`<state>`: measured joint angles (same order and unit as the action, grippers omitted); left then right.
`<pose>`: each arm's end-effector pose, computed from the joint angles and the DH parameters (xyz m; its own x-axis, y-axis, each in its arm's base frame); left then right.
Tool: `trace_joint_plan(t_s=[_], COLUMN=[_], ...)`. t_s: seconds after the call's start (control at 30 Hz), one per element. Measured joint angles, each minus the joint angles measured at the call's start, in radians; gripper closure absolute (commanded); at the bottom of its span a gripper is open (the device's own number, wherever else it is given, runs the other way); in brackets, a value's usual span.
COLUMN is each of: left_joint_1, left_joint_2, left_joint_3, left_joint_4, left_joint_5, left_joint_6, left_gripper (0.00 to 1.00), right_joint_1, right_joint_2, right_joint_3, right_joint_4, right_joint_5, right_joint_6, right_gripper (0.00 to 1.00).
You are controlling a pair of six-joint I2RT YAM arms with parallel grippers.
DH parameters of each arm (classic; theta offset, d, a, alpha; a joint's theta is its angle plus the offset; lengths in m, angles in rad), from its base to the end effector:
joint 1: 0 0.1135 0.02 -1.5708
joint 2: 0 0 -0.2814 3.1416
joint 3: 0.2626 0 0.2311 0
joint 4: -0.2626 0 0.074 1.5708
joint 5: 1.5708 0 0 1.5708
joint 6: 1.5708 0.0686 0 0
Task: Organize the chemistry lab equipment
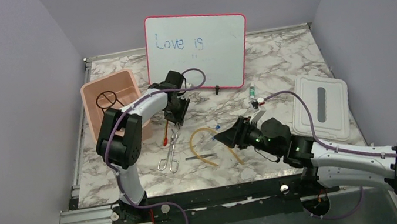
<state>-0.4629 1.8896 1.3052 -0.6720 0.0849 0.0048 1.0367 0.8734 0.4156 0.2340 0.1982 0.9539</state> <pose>0.3298 -0.1711 0.1723 -0.8486 0.4289 -0.3096 0.4725 0.8778 -0.0792 0.1153 0.1685 0.2530 -0.6740 0.4314 -0.5997 -0.3395 0.5401 0.7701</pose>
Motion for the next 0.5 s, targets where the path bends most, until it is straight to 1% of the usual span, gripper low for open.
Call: trace_joint_plan(t_s=[0.17, 0.3, 0.33, 0.5], left_joint_1=[0.001, 0.0, 0.0, -0.009], left_joint_2=[0.016, 0.016, 0.016, 0.012], left_joint_3=[0.0, 0.002, 0.002, 0.005], left_joint_4=[-0.016, -0.02, -0.02, -0.03], left_joint_5=[-0.01, -0.029, -0.03, -0.039], left_joint_6=[-0.001, -0.005, -0.004, -0.004], left_gripper=[0.82, 0.98, 1.0, 1.0], right_joint_1=[0.0, 0.0, 0.0, 0.0], right_joint_2=[0.013, 0.016, 0.016, 0.016], right_joint_3=[0.0, 0.0, 0.0, 0.0], right_joint_4=[0.0, 0.0, 0.0, 0.0], right_joint_5=[0.0, 0.0, 0.0, 0.0], right_joint_6=[0.0, 0.0, 0.0, 0.0], right_gripper=[0.49, 0.49, 0.49, 0.49])
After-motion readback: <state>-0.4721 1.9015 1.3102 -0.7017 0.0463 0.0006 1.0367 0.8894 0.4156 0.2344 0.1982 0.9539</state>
